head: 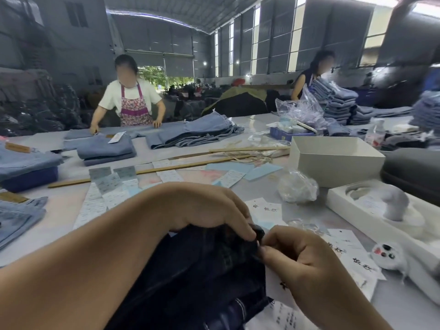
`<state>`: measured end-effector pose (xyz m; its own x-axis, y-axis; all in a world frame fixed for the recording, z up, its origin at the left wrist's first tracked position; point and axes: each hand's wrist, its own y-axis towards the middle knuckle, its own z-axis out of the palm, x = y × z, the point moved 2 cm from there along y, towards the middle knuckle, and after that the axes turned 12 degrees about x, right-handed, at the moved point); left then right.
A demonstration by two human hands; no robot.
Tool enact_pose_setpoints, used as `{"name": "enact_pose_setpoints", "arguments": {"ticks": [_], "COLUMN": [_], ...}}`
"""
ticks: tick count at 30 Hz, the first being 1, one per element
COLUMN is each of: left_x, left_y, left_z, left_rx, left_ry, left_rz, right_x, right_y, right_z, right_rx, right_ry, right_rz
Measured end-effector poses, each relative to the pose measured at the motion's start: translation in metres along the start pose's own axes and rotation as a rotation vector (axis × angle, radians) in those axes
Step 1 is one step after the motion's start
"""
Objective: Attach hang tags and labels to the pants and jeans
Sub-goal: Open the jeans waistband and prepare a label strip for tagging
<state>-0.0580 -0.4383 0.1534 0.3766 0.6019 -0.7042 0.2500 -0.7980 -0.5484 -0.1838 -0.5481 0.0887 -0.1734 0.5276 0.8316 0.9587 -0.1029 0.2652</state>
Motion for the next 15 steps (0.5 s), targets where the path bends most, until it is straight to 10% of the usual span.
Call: {"name": "enact_pose_setpoints", "arguments": {"ticks": [15], "left_x": [0.033], "left_y": [-0.016], "left_z": [-0.005], "left_rx": [-0.033], "left_ry": [-0.424], "left_rz": [0.417], "right_x": [0.044], "right_y": [0.021], "right_z": [0.019], "right_rx": [-0.174], "right_ry": [-0.149], "right_rz": [-0.193]}}
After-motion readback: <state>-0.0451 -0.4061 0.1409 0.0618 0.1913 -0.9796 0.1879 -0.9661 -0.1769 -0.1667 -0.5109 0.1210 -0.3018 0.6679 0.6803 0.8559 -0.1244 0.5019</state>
